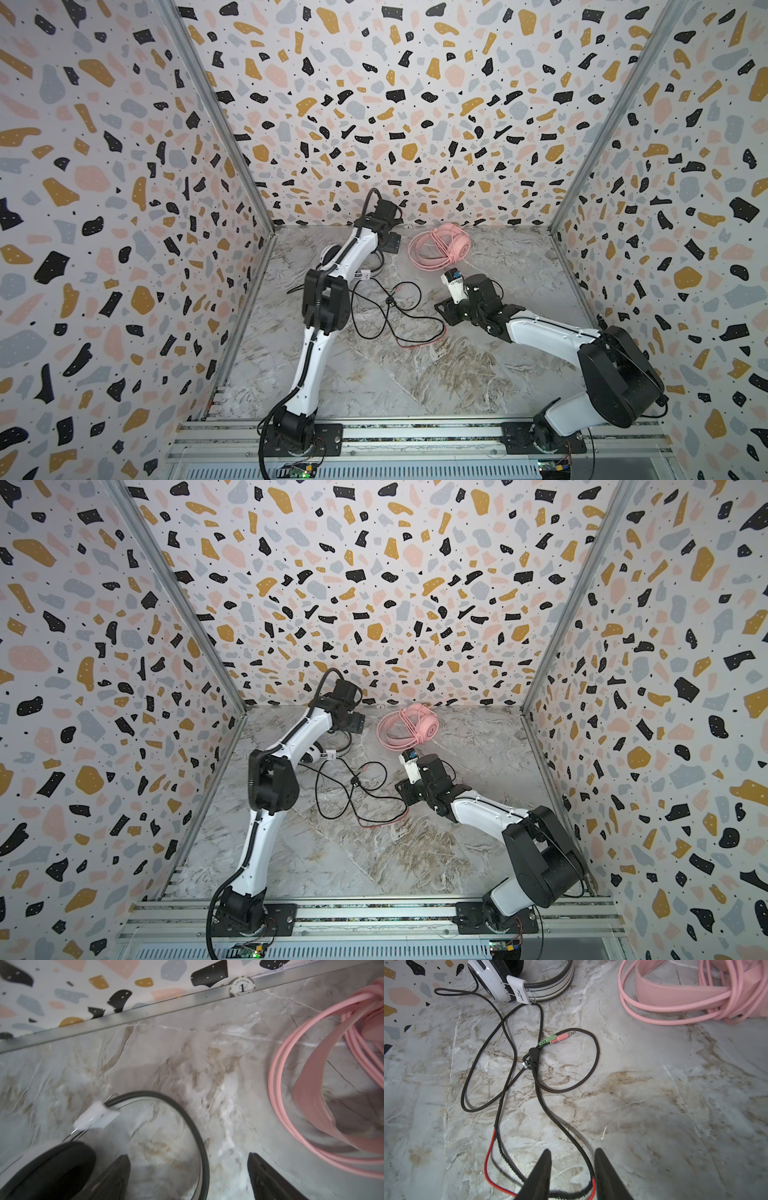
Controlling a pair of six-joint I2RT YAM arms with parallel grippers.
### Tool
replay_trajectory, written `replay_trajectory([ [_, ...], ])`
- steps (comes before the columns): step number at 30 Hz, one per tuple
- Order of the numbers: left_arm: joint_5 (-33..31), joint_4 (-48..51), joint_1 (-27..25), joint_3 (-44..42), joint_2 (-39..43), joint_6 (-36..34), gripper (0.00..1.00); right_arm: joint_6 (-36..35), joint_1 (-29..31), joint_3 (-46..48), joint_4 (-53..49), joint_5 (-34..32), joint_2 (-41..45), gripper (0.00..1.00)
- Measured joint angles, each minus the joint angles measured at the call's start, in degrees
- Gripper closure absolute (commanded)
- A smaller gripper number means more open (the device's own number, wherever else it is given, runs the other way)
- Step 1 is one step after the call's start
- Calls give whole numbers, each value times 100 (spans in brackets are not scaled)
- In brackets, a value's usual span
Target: Wrap the headphones
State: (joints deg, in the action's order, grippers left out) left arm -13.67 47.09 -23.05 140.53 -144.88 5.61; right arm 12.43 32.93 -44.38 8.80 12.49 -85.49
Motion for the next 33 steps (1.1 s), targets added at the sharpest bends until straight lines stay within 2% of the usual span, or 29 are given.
replay_trajectory([
  [3,-225,-11,-120,-79,-179,-693,9,31,-17,109,125,59,26,63],
  [8,-562,-737,-98,-1475,450,-1882,4,105,-24,201,258,256,26,63],
  [11,-706,-999,-39,-1342,474,-2332,6,142,-31,201,345,365,15,63],
  [13,-743,-973,17,-721,282,-2503,7,157,-31,201,369,407,15,63],
  [15,-745,-1023,103,-13,52,-2588,11,168,-31,205,396,446,17,63],
  [17,-785,-1156,223,138,50,-2594,18,168,-46,214,411,459,17,62],
  [22,-811,-1397,507,-621,225,-2594,22,214,-162,238,448,531,15,62],
  [33,-713,-1064,686,-669,-175,-2520,24,256,-205,238,481,601,-17,63],
])
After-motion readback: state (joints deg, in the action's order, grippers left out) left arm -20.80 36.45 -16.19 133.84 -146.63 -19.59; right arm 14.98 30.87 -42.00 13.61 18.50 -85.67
